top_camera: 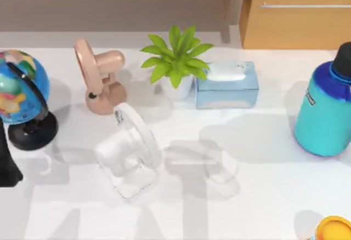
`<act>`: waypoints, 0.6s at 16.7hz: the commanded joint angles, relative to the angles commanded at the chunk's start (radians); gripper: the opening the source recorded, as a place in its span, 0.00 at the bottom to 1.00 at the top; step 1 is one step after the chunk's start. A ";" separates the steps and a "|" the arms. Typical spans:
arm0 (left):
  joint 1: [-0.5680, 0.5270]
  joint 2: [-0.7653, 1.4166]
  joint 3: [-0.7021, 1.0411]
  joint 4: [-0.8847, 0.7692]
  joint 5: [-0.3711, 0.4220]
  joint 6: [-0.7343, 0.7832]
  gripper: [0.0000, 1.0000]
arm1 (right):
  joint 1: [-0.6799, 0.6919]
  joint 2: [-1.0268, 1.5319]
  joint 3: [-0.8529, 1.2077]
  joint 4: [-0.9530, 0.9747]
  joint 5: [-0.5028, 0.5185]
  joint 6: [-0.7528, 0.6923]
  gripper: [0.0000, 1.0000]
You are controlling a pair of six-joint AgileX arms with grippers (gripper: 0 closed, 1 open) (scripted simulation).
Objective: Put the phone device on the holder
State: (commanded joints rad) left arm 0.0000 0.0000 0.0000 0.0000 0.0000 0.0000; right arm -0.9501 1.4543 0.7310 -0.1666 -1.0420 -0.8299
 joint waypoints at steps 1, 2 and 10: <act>0.000 0.000 0.000 0.000 0.000 0.000 1.00 | 0.003 0.002 -0.005 0.004 0.001 0.011 0.00; 0.000 0.000 0.000 0.000 0.000 0.000 1.00 | 0.007 0.006 -0.012 0.011 0.002 0.030 0.00; 0.000 0.000 0.000 0.000 0.000 0.000 1.00 | 0.089 0.050 -0.019 0.160 -0.009 0.250 0.00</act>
State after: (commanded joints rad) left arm 0.0000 0.0000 0.0000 0.0000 0.0000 0.0000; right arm -0.8611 1.5047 0.7118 -0.0069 -1.0508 -0.5799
